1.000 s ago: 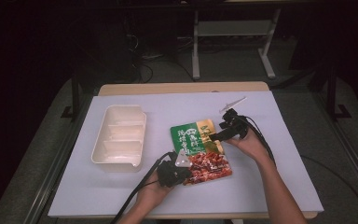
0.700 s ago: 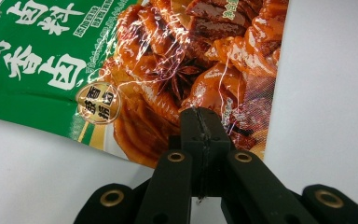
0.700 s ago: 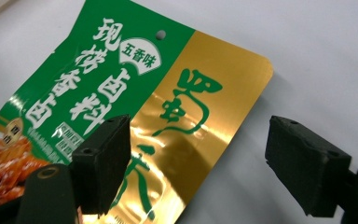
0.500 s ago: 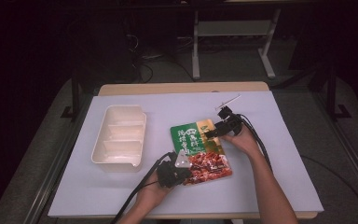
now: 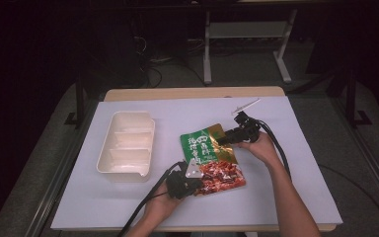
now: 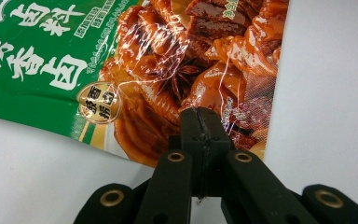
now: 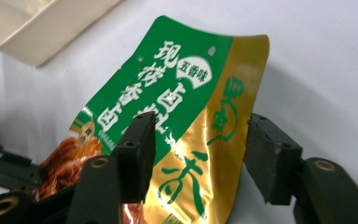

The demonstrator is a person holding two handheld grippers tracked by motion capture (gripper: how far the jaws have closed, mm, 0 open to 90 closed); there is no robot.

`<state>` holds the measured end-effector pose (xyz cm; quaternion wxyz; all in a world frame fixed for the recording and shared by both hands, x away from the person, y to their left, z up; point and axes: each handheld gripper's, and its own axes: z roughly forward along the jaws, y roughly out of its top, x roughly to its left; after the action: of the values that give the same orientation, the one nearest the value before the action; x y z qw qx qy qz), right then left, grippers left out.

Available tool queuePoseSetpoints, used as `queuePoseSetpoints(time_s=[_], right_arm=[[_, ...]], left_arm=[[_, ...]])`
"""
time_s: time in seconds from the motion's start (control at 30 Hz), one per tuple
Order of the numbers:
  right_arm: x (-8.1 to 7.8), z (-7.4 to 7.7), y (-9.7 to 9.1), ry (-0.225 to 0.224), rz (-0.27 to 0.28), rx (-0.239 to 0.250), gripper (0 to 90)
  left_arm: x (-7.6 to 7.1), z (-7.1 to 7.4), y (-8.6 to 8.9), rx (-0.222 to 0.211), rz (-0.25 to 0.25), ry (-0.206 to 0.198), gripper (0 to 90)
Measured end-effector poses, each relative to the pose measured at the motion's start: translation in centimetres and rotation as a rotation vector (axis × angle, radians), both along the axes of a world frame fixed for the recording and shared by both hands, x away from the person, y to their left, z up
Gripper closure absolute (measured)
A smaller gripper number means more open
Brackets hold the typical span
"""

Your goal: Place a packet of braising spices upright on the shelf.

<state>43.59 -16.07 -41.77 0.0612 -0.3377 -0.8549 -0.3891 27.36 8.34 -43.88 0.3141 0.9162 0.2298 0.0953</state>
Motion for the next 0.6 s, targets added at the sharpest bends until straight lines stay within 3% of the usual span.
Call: queuePoseSetpoints(time_s=[0.17,0.2,0.27,0.43,0.5,0.6], right_arm=[[0.1,-0.3,-0.1,0.008,0.028,-0.028,52.2],[0.3,-0.7,-0.2,0.035,0.042,-0.029,53.8],[0.3,-0.9,-0.1,0.047,0.04,-0.051,55.1],[0.4,-1.2,0.0,0.052,0.062,-0.046,57.6],[0.5,-1.8,0.4,0.068,0.063,-0.089,56.3],[0.7,-2.3,0.6,0.075,0.052,-0.053,56.3]], left_arm=[[0.0,-0.1,0.0,-0.007,0.002,-0.003,90.0],[0.0,-0.1,0.0,-0.006,0.0,-0.008,90.0],[0.0,-0.1,0.0,-0.007,0.0,-0.007,90.0],[0.0,0.0,0.1,-0.005,-0.005,-0.004,90.0],[0.0,0.0,0.1,-0.005,-0.006,-0.005,90.0],[0.0,0.0,0.1,-0.004,-0.005,-0.002,90.0]])
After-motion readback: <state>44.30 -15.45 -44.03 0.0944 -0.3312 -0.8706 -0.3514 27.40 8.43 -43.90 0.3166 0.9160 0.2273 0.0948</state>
